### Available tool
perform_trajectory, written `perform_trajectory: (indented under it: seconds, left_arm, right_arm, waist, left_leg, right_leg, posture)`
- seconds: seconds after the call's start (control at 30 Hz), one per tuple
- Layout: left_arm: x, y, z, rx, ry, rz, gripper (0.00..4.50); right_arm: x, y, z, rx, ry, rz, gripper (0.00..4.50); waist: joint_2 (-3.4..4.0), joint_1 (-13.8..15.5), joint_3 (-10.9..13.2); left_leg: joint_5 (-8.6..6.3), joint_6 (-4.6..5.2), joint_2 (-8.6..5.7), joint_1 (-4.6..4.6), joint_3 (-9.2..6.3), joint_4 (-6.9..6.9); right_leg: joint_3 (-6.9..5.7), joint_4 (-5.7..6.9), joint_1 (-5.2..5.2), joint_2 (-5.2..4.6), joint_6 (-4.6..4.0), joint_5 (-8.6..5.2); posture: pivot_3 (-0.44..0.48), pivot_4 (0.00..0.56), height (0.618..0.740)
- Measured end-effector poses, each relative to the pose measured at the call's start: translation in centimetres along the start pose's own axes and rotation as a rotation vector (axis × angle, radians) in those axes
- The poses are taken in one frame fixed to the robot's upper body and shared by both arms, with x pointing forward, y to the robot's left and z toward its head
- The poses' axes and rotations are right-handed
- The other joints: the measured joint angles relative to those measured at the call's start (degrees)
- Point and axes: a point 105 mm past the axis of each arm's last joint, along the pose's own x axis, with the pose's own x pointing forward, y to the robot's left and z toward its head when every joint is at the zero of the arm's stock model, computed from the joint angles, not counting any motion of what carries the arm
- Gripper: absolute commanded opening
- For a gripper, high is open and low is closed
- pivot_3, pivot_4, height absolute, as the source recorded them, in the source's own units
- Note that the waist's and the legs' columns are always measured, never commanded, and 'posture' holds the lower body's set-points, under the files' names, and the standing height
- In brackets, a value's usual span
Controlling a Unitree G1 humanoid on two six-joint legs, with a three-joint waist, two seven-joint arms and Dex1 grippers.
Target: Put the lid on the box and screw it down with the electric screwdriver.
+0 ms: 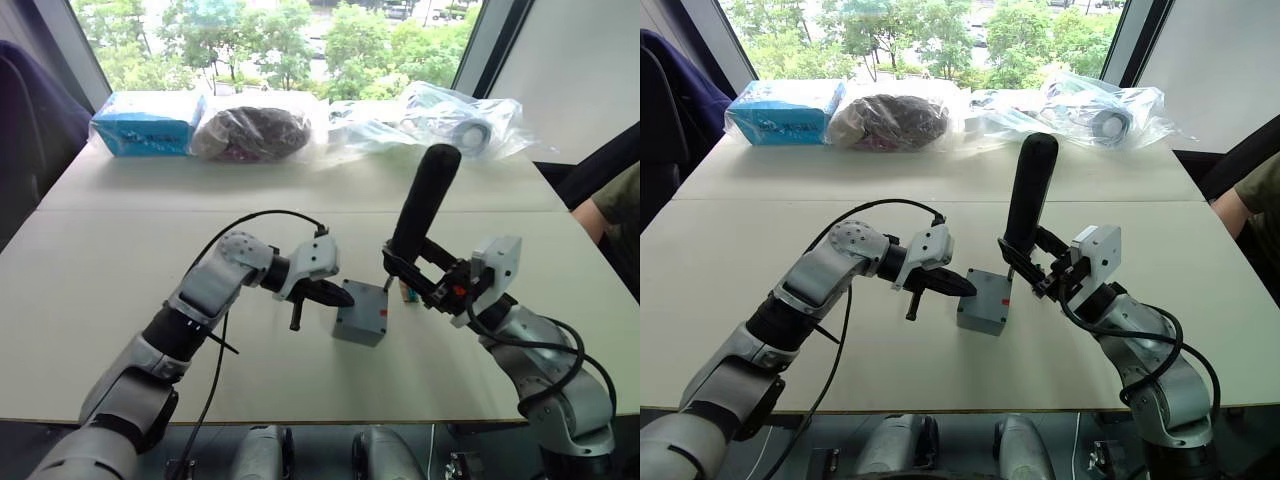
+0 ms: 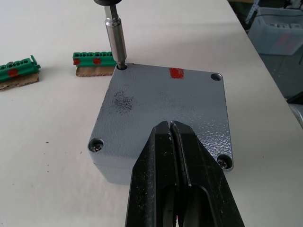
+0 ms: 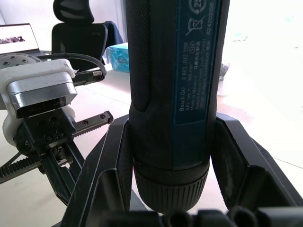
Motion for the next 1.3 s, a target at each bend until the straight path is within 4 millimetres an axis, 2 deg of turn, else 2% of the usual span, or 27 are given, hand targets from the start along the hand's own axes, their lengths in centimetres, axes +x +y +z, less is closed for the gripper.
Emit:
perform_trajectory:
  seconds: [0.43,0.93,1.03,1.13,1.3]
  left_arm:
    - [0.2,-0.3,-0.4,0.012,0.011,-0.009,0.0]
    - [0.6,-0.7,-1.3,0.044,0.033,-0.01,0.0]
    - [0.7,-0.7,-1.5,0.047,0.044,-0.012,0.0]
    - [0.8,-0.8,-1.7,0.045,0.049,-0.011,0.0]
    - [0.8,-0.6,-1.7,0.043,0.047,0.002,0.0]
  right_arm:
    - [-0.1,-0.1,-0.4,0.034,-0.007,-0.023,1.78]
    - [0.1,0.1,-1.1,0.049,0.022,-0.038,1.78]
    - [0.2,0.1,-1.5,0.058,0.033,-0.044,1.78]
    - [0.2,0.0,-1.7,0.064,0.042,-0.049,1.78]
    - [0.3,0.1,-1.9,0.063,0.048,-0.046,1.78]
  waist:
    - [-0.12,0.0,-0.5]
    - [-0.4,-0.2,-1.8]
    - [-0.53,-0.2,-2.2]
    - [-0.42,-0.2,-2.3]
    - [-0.35,-0.4,-2.6]
  left_leg:
    - [-0.02,0.01,0.01,0.05,-0.01,-0.09]
    - [-0.06,0.0,-0.01,0.32,-0.05,-0.53]
    - [-0.03,-0.06,-0.1,0.72,-0.04,-1.01]
    - [-0.05,-0.08,-0.09,1.33,-0.07,-1.46]
    - [-0.04,-0.1,-0.18,1.38,-0.07,-1.84]
  right_leg:
    - [0.0,-0.01,0.01,-0.07,-0.12,-0.06]
    - [-0.08,-0.08,0.1,-0.56,-0.66,-0.37]
    - [-0.12,-0.37,0.2,-0.68,-0.71,-0.39]
    - [-0.17,-0.93,0.85,-0.7,-0.71,-0.39]
    - [-0.17,-1.2,0.87,-0.81,-0.72,-0.39]
  posture:
    - [0.0,0.15,0.74]
    - [0.0,0.15,0.74]
    - [0.0,0.15,0.74]
    - [0.0,0.15,0.74]
    - [0.0,0.15,0.74]
